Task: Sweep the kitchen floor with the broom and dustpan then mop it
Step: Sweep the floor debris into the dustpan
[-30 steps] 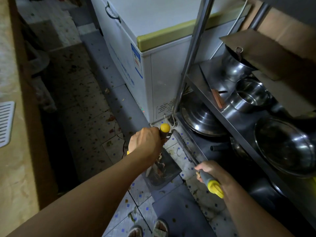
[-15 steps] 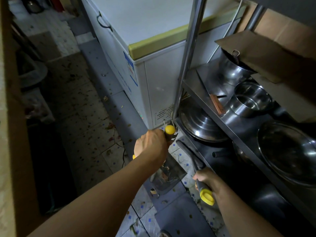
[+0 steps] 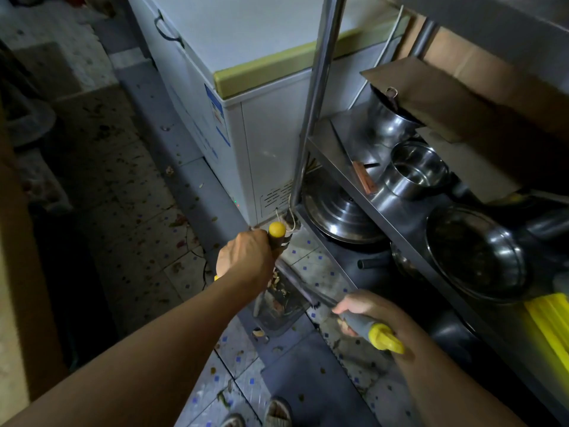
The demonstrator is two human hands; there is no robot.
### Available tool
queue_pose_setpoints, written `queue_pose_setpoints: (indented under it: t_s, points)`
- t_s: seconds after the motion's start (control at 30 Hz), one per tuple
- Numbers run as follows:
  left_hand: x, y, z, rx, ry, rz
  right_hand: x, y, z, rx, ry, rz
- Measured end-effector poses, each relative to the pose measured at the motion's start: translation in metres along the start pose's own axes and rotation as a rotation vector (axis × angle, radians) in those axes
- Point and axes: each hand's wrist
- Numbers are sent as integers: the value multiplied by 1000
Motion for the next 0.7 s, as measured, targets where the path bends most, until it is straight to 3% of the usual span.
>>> queue_pose_setpoints:
  t_s: [0.27, 0.47, 0.63, 0.7]
  points:
    - [-19, 39, -10, 39, 9, -68, 4, -13, 18, 60, -203, -29]
    - [-39, 68, -20, 59, 21, -138, -1, -22, 31, 28, -363, -190]
    - [-55, 90, -26, 79, 34, -208, -17, -32, 73, -16, -383, -202]
    - [-63, 98, -28, 90, 41, -225, -27, -33, 97, -22, -279, -206]
Point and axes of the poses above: each hand's wrist, its own y-axis away from the middle knuckle, its own z-axis out of the palm, x = y × z, and after that the axes turned 12 degrees about z, right-handed
